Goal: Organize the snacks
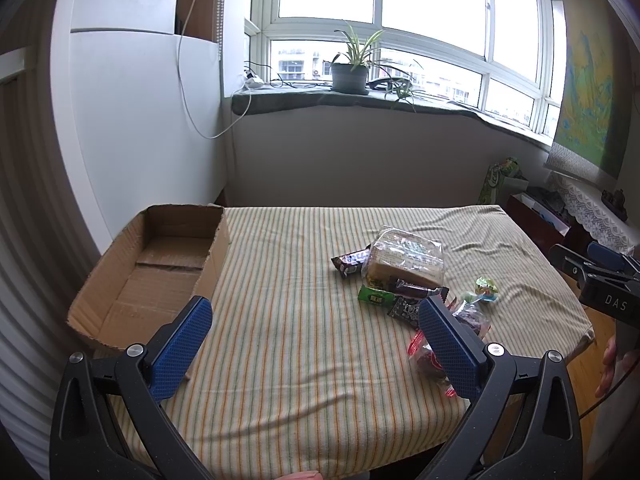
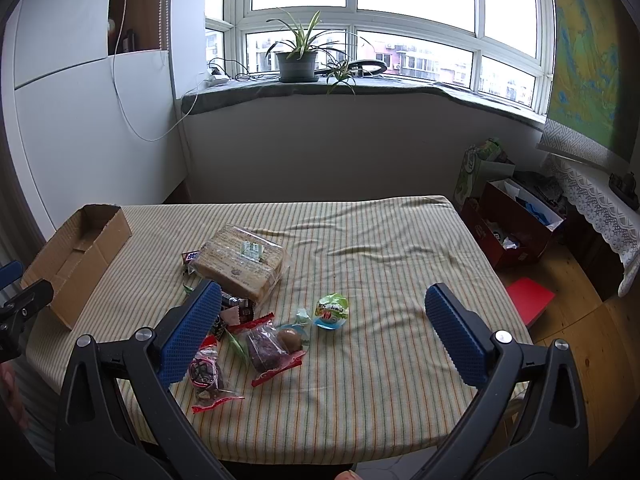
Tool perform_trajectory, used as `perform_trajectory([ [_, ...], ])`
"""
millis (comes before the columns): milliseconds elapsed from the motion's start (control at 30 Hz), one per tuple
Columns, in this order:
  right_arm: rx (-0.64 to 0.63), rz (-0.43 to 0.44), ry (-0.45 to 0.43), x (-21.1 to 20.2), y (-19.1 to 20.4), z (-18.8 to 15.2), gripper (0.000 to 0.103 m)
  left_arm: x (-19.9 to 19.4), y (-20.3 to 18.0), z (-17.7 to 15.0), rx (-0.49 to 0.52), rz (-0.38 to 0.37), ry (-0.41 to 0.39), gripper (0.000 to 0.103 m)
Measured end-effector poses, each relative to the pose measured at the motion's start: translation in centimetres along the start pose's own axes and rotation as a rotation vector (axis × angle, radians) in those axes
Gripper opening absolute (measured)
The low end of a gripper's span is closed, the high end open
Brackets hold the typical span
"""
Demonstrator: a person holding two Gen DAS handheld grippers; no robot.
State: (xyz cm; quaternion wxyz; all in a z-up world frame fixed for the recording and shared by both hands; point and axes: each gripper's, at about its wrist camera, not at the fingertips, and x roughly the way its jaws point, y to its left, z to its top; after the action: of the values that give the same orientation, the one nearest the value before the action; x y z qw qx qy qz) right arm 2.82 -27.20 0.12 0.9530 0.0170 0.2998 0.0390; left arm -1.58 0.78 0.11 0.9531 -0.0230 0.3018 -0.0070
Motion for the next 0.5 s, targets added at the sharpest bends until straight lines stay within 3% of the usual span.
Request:
perform_trajectory([
  [500,0.001,-0.002,0.006,0.18,-0.04,-0.19,0.103,-0.03,-0.01,-0.01,0.002,-0.002,0.0,0.103],
])
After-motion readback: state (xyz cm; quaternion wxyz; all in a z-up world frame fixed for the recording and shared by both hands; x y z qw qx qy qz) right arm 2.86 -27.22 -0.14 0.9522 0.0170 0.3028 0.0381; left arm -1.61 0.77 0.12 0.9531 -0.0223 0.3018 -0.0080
